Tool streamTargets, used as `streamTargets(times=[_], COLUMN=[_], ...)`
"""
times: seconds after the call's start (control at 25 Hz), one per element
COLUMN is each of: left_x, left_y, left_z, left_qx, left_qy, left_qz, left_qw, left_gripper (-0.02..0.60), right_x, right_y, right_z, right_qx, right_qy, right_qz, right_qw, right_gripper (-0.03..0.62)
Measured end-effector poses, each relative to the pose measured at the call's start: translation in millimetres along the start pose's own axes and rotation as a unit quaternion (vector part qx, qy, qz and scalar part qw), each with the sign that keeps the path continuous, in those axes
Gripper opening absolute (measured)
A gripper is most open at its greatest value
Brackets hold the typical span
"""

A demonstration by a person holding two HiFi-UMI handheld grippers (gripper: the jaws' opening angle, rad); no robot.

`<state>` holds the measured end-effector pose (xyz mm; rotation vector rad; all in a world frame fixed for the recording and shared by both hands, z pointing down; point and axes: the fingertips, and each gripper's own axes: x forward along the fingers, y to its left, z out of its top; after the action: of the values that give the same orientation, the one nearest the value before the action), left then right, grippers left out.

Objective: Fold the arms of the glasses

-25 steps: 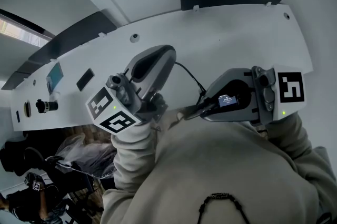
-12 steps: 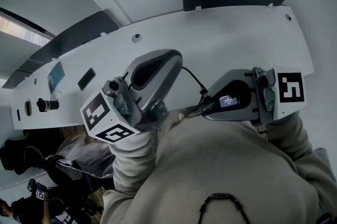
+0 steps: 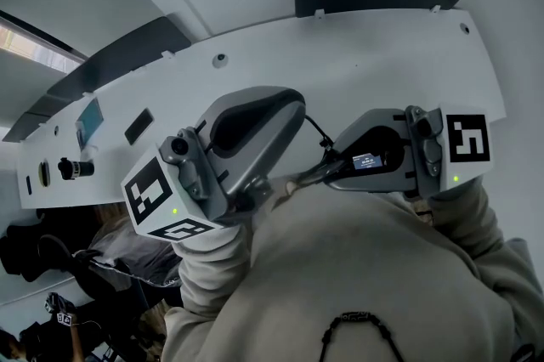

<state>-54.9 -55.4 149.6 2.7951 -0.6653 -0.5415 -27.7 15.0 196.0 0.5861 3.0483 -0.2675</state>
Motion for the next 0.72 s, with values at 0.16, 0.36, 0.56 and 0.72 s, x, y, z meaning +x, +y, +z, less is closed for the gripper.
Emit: streamTargets(times=[0.16, 0.36, 0.56, 0.72], left_x=[0.8, 1.7, 3.8, 2.9], left_y=[-4.1, -7.0, -13.2, -18.2], left_z=[2.3, 2.9, 3.4, 2.4], left_qx=[0.001, -0.004, -0.005, -0.023], left_qy=[0.003, 0.003, 0.006, 0.002], left_qz=[-0.008, -0.011, -0.023, -0.041], left_qw=[1.0, 0.9999, 0.9997, 0.9989], left_gripper=[0.005, 0.005, 0.005, 0.005], right_x=[-0.1, -1.1, -0.3, 0.6], right_y=[-0.1, -1.3, -5.4, -8.8], right_z=[1.4, 1.8, 0.2, -3.9], right_qx=[0.0, 0.008, 0.015, 0.016], right_qy=[-0.001, 0.0, 0.007, 0.017], right_qz=[0.002, 0.005, 0.005, -0.005], right_qw=[1.0, 1.0, 1.0, 1.0], right_gripper=[0.057, 0.057, 0.057, 0.057])
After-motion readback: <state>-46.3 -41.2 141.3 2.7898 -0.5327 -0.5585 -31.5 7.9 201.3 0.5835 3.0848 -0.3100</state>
